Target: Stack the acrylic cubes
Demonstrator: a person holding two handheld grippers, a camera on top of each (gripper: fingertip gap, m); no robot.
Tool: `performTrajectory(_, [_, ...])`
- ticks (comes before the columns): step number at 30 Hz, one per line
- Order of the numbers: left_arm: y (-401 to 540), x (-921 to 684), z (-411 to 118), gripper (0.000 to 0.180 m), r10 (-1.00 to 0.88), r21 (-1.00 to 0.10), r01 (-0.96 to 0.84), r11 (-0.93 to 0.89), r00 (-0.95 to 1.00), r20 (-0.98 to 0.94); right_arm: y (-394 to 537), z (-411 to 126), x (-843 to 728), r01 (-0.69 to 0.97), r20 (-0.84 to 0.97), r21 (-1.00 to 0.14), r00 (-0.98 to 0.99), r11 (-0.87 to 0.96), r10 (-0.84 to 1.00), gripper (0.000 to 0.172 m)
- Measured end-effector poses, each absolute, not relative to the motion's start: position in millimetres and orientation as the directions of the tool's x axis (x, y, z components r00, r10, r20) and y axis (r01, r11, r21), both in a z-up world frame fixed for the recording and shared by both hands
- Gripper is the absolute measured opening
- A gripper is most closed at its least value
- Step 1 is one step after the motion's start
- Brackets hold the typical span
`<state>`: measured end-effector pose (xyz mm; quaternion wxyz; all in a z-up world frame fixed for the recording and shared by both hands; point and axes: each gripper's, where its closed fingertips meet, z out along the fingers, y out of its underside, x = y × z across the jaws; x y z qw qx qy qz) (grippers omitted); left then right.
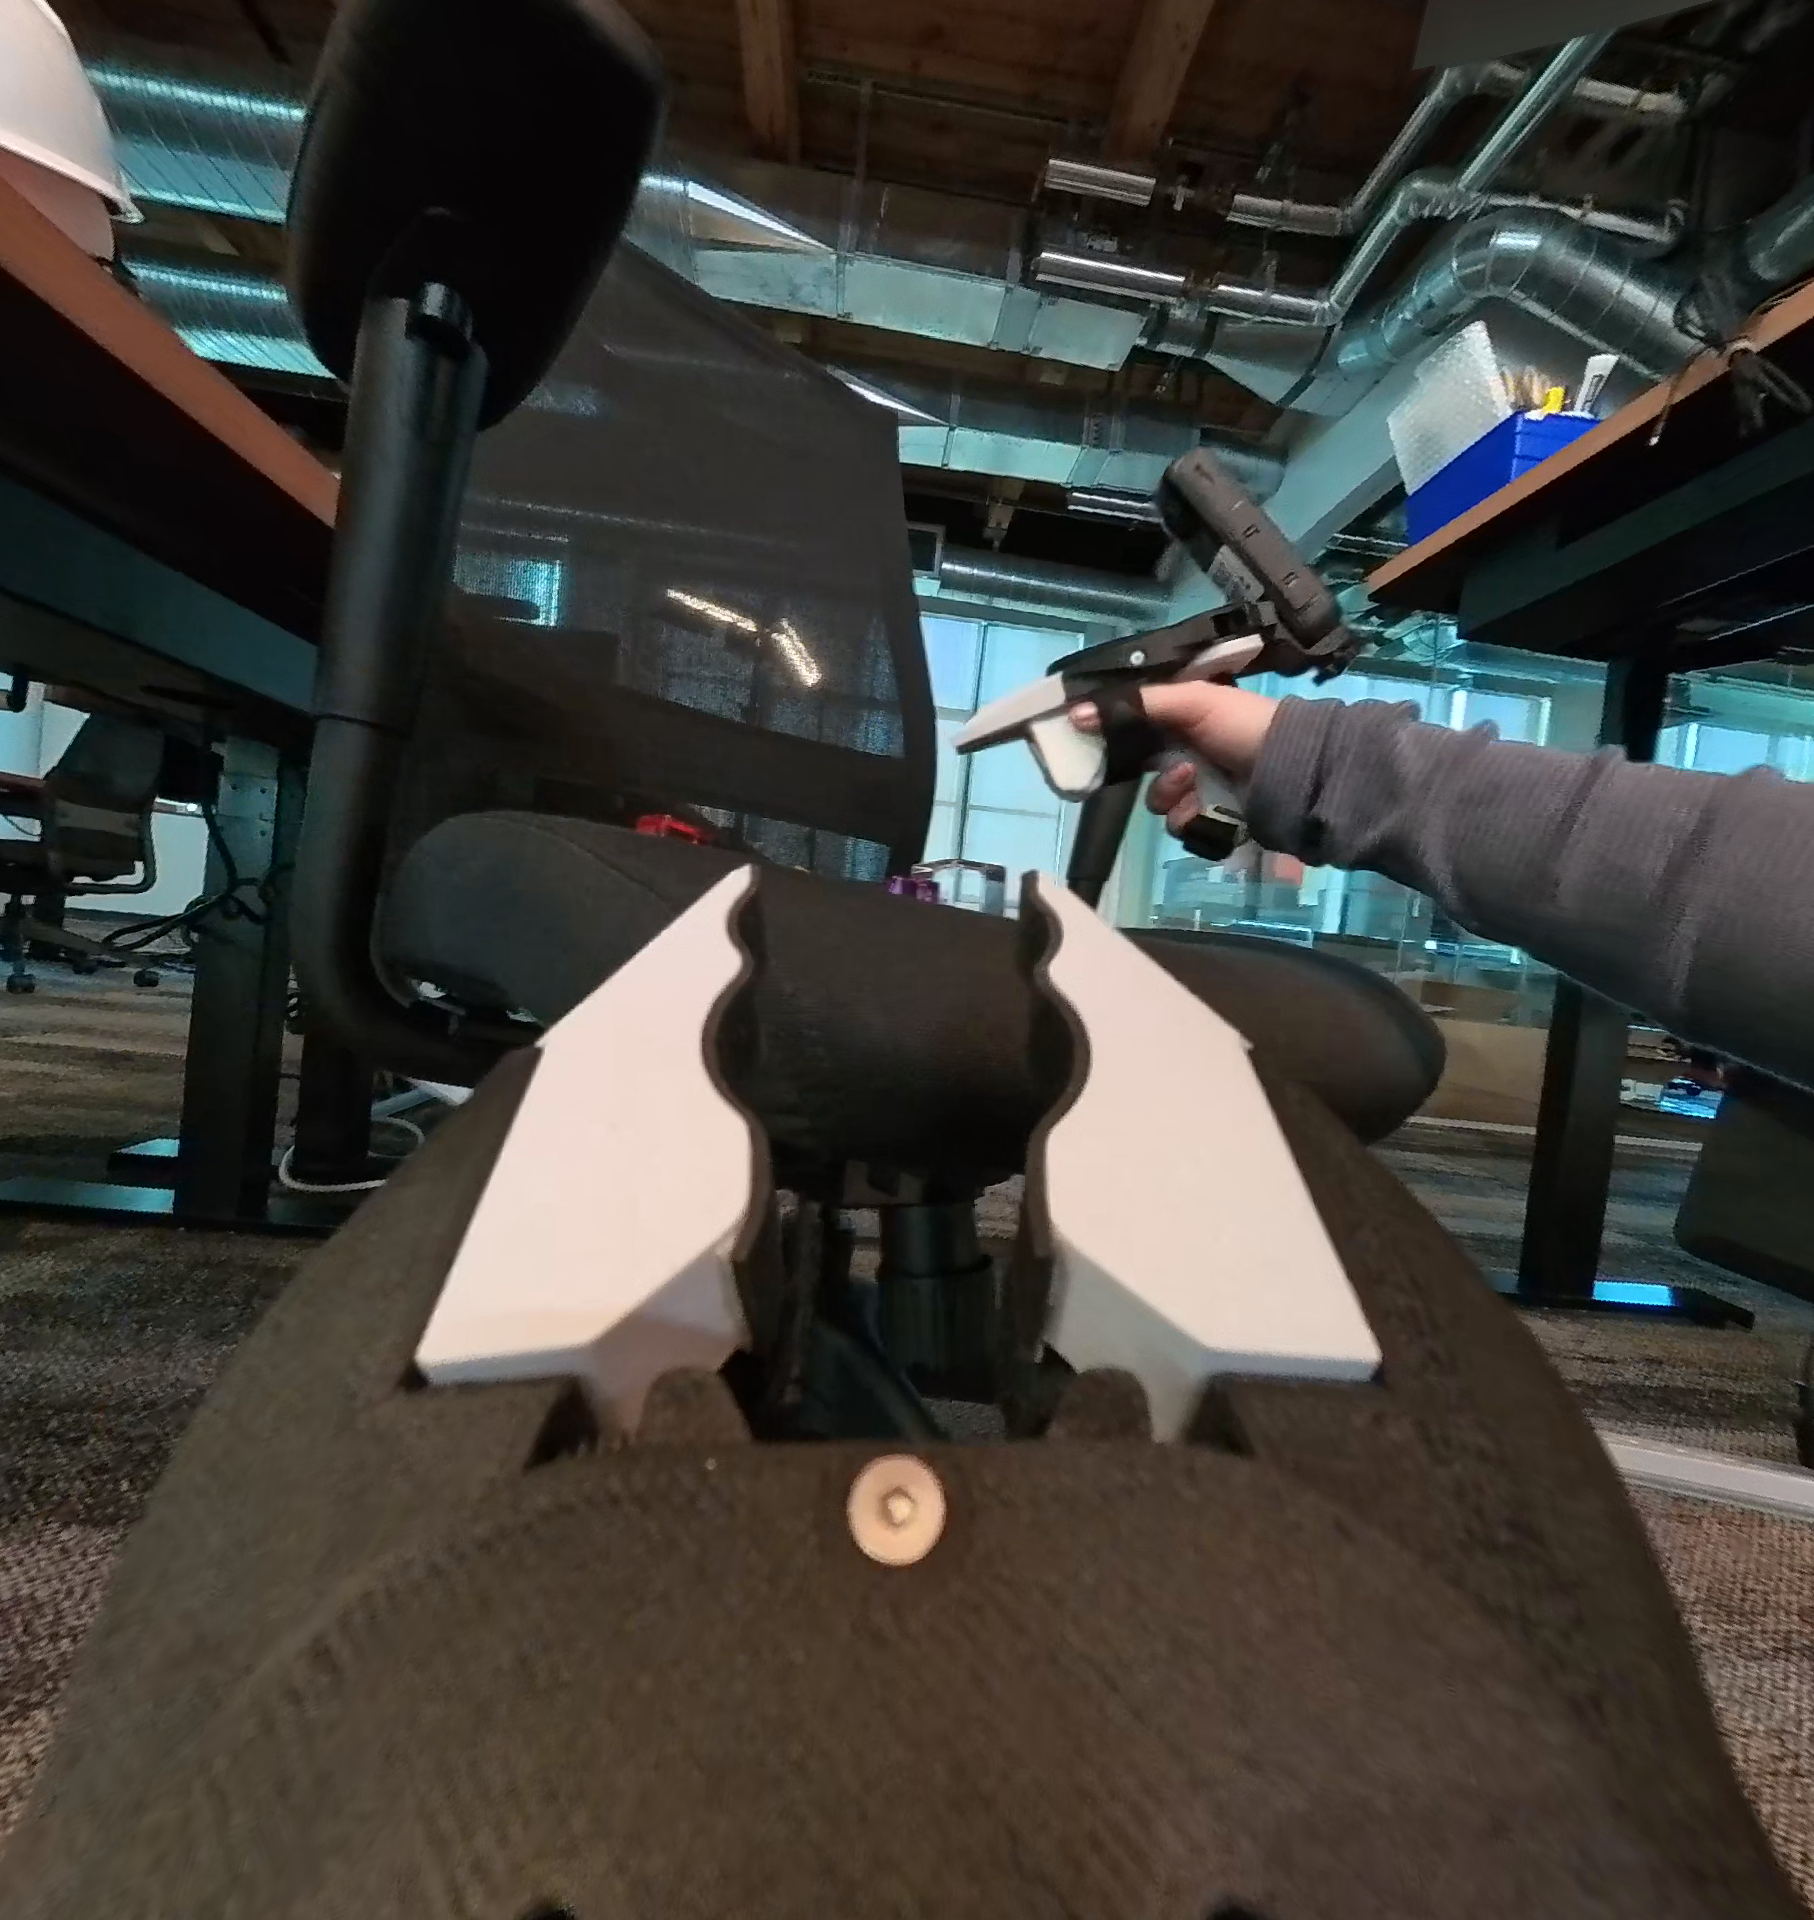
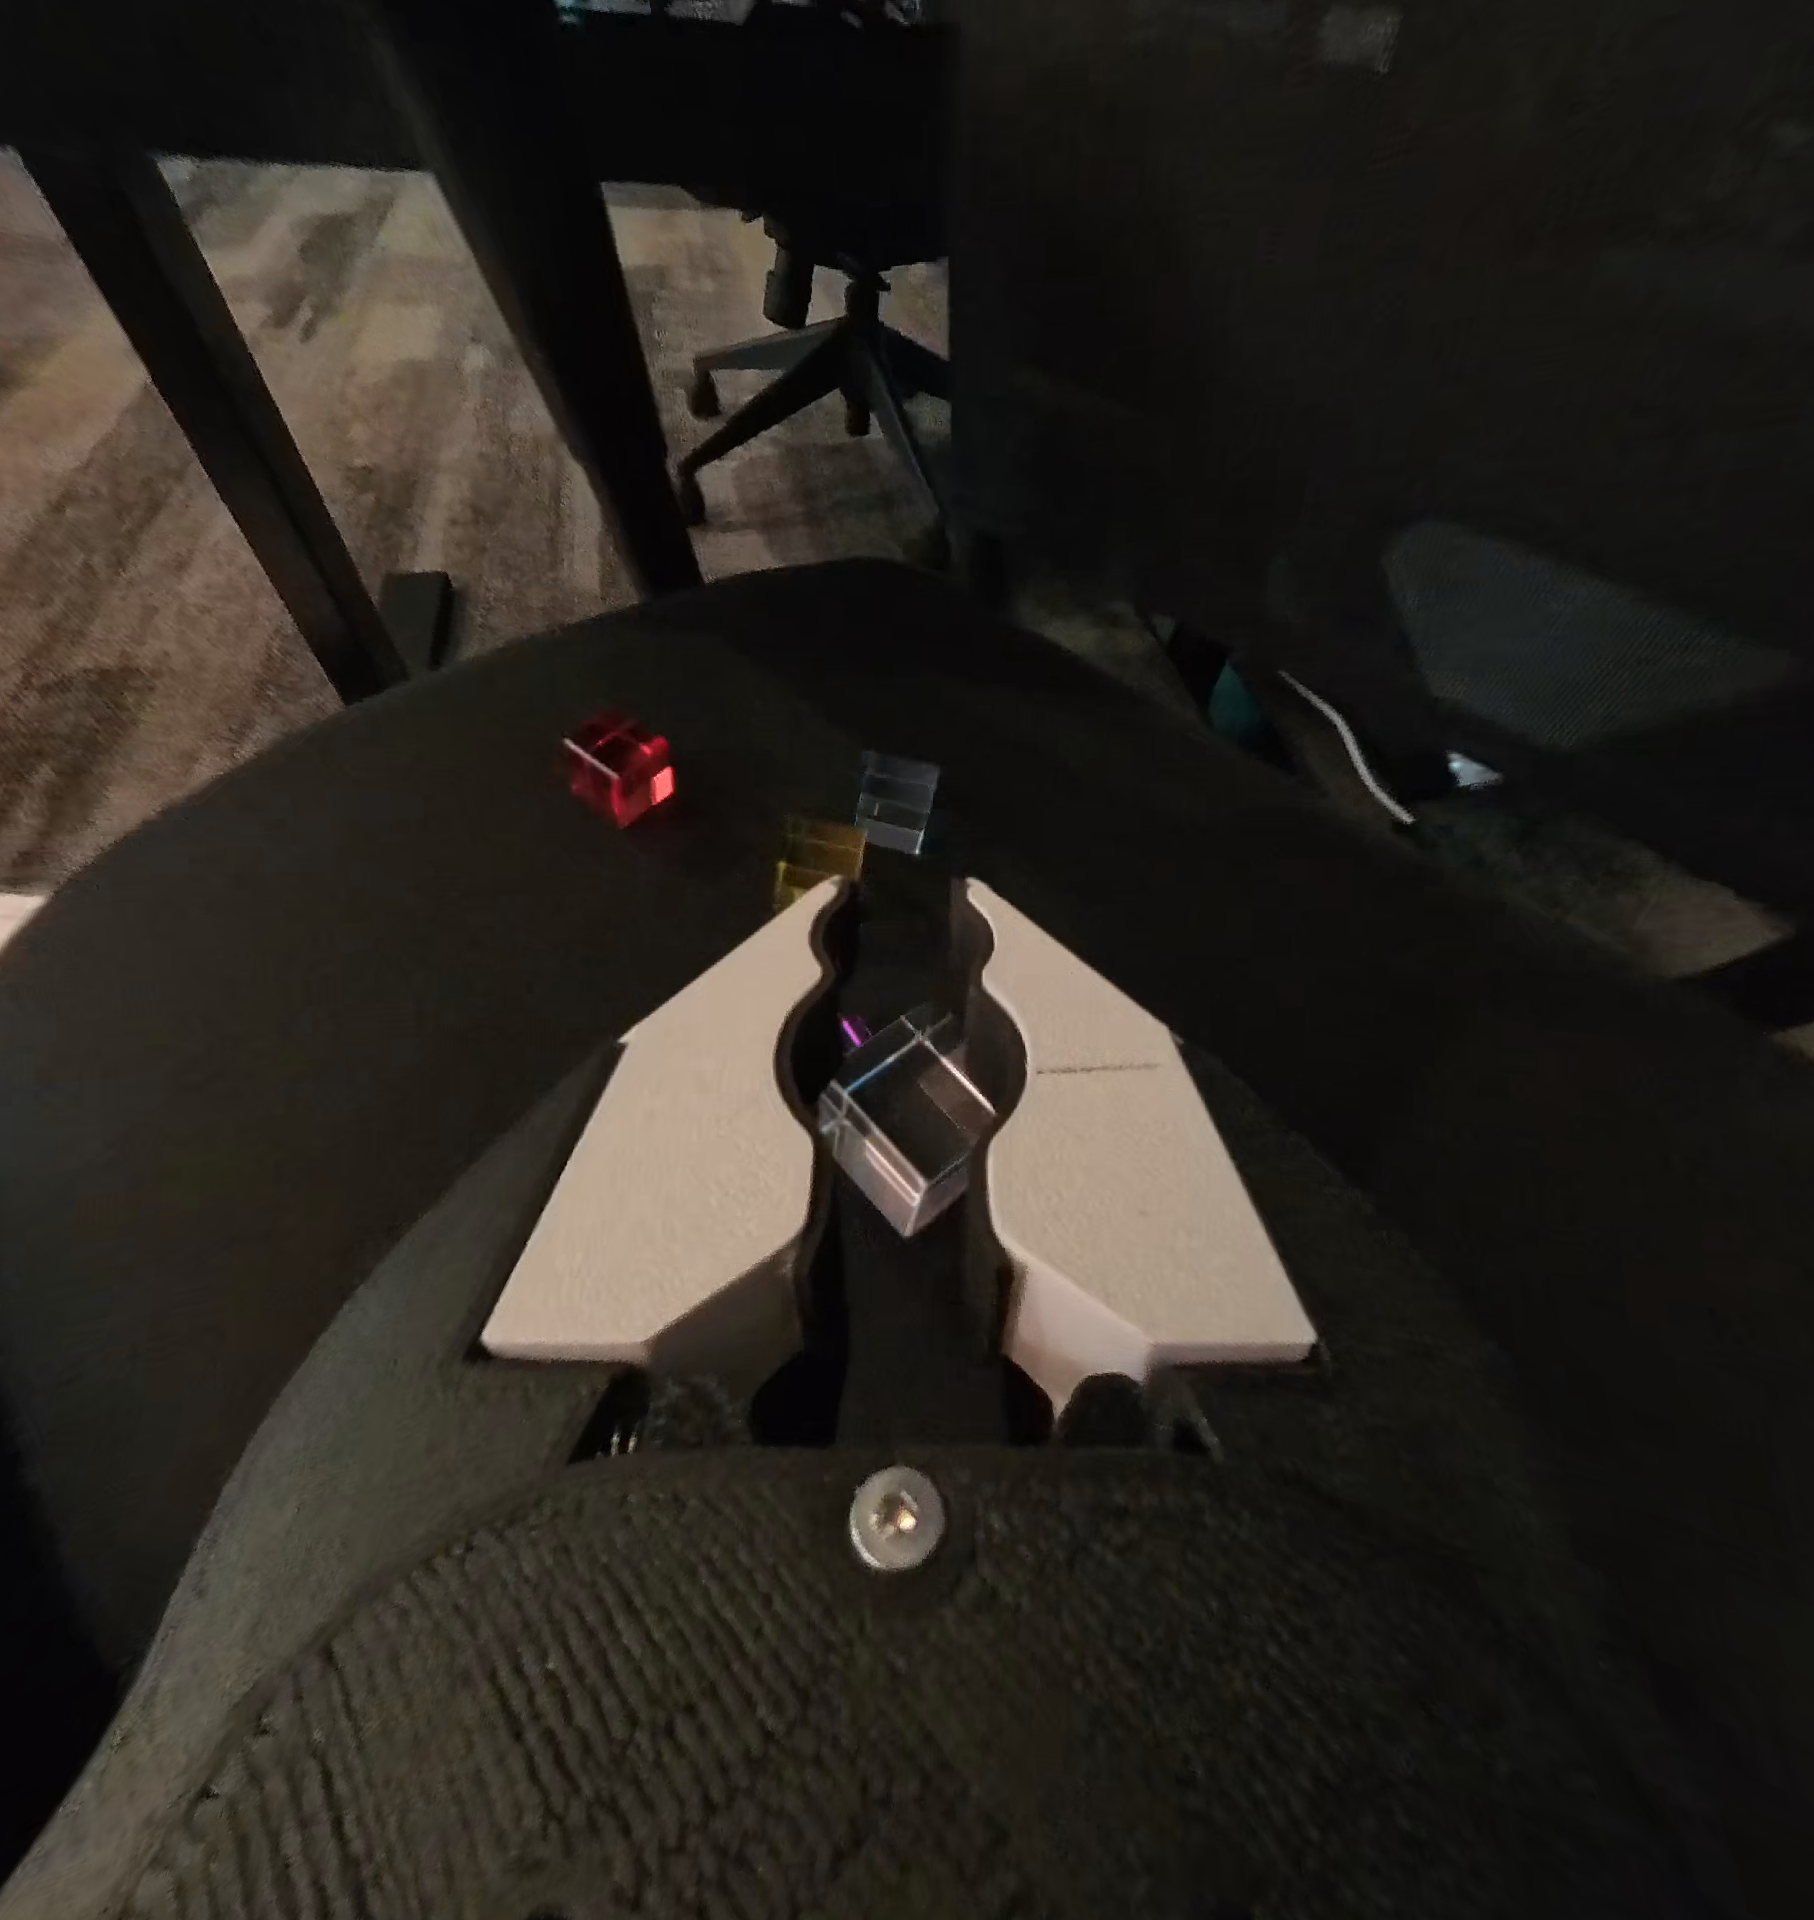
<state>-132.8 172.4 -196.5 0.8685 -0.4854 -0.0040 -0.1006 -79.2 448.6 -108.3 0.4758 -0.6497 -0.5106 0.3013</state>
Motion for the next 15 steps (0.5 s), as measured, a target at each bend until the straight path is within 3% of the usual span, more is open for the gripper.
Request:
performTrajectory(7, [172,-101,-197,0.047,-0.227,-0.844,0.128,0.521,0.974,0.008,419,-141,-84,0.572,0.182,-0.815,0.112,0.086,0.977,0.040])
performTrajectory(15, [151,-140,-178,0.050,-0.165,-0.792,0.162,0.588,0.983,0.079,419,-176,-98,0.847,0.284,-0.443,-0.180,0.295,0.942,0.051])
